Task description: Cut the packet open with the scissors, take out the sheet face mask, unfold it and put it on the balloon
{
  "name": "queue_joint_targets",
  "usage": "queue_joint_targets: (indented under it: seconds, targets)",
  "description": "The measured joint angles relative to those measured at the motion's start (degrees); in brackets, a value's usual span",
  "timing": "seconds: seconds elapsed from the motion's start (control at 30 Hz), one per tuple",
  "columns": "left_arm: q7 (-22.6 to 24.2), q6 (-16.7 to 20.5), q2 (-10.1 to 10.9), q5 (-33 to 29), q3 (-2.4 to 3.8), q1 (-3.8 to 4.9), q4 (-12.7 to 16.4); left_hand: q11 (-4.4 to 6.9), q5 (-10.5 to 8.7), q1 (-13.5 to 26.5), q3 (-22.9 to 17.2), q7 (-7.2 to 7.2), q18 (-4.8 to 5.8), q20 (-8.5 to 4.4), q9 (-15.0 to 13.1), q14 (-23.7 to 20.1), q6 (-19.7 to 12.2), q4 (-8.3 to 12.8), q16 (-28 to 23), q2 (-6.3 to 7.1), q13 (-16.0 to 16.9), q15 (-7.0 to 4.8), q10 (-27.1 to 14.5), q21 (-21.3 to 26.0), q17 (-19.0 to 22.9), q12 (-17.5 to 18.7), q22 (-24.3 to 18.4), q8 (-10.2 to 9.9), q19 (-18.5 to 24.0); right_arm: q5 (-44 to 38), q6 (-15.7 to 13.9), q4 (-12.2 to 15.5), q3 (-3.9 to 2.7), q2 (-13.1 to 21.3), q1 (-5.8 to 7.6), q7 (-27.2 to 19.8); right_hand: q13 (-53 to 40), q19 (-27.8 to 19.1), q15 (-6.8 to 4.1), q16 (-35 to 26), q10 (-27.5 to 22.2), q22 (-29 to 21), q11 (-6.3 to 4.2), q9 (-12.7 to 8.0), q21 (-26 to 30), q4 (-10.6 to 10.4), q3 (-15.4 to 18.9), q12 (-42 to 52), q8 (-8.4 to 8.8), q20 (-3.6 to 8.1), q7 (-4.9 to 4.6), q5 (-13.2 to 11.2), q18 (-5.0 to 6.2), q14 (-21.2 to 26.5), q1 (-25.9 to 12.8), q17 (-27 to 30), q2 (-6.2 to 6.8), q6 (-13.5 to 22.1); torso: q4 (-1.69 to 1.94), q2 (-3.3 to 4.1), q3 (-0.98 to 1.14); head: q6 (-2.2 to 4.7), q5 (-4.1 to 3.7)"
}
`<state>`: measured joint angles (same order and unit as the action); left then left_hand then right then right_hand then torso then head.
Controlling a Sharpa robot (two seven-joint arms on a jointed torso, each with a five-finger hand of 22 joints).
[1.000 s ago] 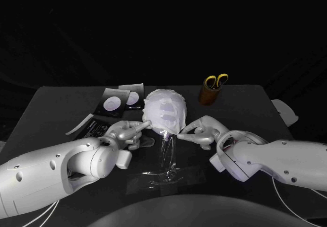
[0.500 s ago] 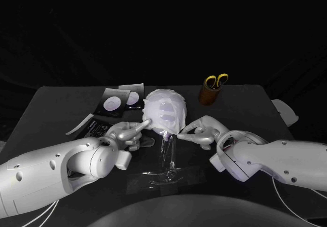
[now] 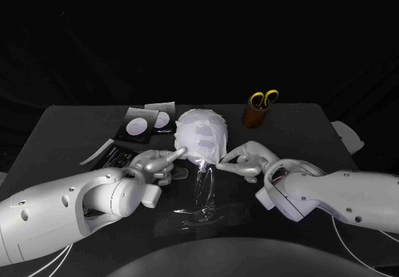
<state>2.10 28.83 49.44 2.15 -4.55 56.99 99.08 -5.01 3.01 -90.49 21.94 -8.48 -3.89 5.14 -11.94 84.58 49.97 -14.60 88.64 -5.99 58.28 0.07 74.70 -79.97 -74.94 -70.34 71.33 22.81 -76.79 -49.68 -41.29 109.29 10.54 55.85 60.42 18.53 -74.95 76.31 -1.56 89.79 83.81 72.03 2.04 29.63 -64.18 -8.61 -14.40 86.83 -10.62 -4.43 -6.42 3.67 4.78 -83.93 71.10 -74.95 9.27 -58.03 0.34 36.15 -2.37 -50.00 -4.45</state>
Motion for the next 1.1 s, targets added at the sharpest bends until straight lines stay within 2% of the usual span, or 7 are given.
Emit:
queue_joint_targets:
  seconds: [0.07,0.17,0.23,0.33,0.53,0.87,1.1]
  targets:
    - [0.0,0.0,-0.1,0.0,0.0,0.0,0.0,-0.01,0.0,-1.4,-0.8,0.18,0.01,0.21,0.0,-0.1,0.9,0.8,0.0,-0.31,0.0,0.09,0.0,0.0,0.0,0.0,0.4,0.2,-0.2,0.0,0.0,0.0,0.0,0.0,0.0,0.0,0.0,0.0,0.0,0.0,0.0,0.0,0.0,0.0,0.0,0.0,0.0,0.0,0.0,0.0,0.0,0.0,0.0,0.0,0.0,0.0,0.0,0.0,-0.01,0.01,0.0,0.0,-0.01]
    - [0.1,0.2,-0.3,0.1,0.0,0.0,-0.1,-0.22,0.0,-3.8,-2.0,0.58,0.01,0.21,0.0,-0.1,2.0,2.0,0.0,-1.95,0.0,0.24,0.2,0.0,0.0,0.0,0.7,0.5,-0.2,0.1,0.0,0.0,0.0,0.0,0.0,0.0,0.0,0.0,0.01,0.0,0.0,0.0,0.0,0.0,0.0,-0.2,0.2,0.0,0.0,0.0,0.0,0.0,0.0,0.0,0.0,0.0,0.0,0.0,-0.02,0.01,0.0,0.0,-0.02]
    - [0.3,0.3,-0.4,0.1,0.0,0.0,-0.1,-0.31,0.0,-6.4,-3.2,1.02,0.01,-0.01,0.0,-0.1,3.1,3.2,0.0,-3.7,0.0,0.3,0.3,-0.3,0.0,0.0,0.9,0.7,-0.4,0.1,0.0,0.0,0.0,0.0,0.0,0.0,0.0,0.0,0.01,0.0,0.0,0.0,0.0,0.0,0.0,-0.2,0.2,0.0,0.0,0.0,0.11,-0.1,0.0,0.0,0.0,0.0,0.0,-0.1,-0.02,0.01,0.0,0.0,-0.02]
    - [0.7,0.7,-0.6,0.0,-0.01,0.0,-0.1,-0.52,0.0,-7.6,-3.9,1.42,0.02,-0.32,0.0,0.3,4.3,3.9,-0.1,-4.56,0.0,0.74,0.5,-0.5,0.0,0.0,1.3,0.7,-0.7,0.1,0.0,0.0,0.0,0.0,0.0,-0.1,0.0,0.0,0.01,0.0,0.0,0.0,0.0,0.0,0.0,-0.2,0.2,0.0,0.0,0.0,0.28,-0.2,-0.01,0.0,0.0,0.0,0.0,-0.3,-0.03,0.01,0.0,0.0,0.03]
    - [1.8,1.6,-0.8,-0.2,-0.02,-0.02,-0.2,-0.6,0.0,-8.3,-3.9,1.3,0.04,-0.52,0.2,0.4,4.6,3.9,0.1,-4.52,0.0,0.79,0.6,-0.6,0.0,0.1,1.6,0.7,-0.9,0.2,0.0,0.0,0.0,0.0,0.0,-0.1,0.0,0.0,0.01,0.0,0.0,0.0,0.0,0.0,0.0,-0.2,0.2,0.0,0.0,0.0,0.28,-0.2,-0.02,0.0,0.0,0.0,0.0,-0.3,-0.03,0.01,0.0,0.0,-0.02]
    - [2.9,2.7,-1.2,-0.6,-0.02,-0.02,-0.3,-0.73,0.0,-8.3,-3.7,2.02,0.05,-0.52,0.3,0.4,6.1,3.7,0.2,-4.51,0.0,0.8,0.7,-0.6,0.0,0.1,1.7,0.7,-0.9,0.2,0.1,0.0,0.0,0.0,0.0,-0.1,0.0,0.0,0.02,-0.1,0.0,0.0,0.0,-0.1,0.0,-0.2,0.2,-0.1,0.0,0.0,0.28,-0.2,-0.02,0.0,0.3,0.0,-0.32,-0.3,-0.03,0.0,0.0,0.0,-0.01]
    - [3.4,3.4,-1.3,-0.7,-0.02,-0.01,-0.3,-0.81,-0.17,-9.0,-6.4,2.24,0.44,-1.23,0.0,0.4,8.8,7.0,0.5,-5.07,0.0,0.81,0.8,-1.2,0.0,0.1,2.4,1.9,-1.6,0.3,0.1,-0.1,0.0,0.0,0.0,-0.1,0.0,0.0,0.02,0.0,0.0,0.1,0.0,-0.1,0.0,-0.2,0.2,0.1,0.0,0.0,0.29,-0.2,-0.03,0.0,0.3,0.0,-0.31,-0.3,0.0,-0.01,-0.01,0.0,0.02]
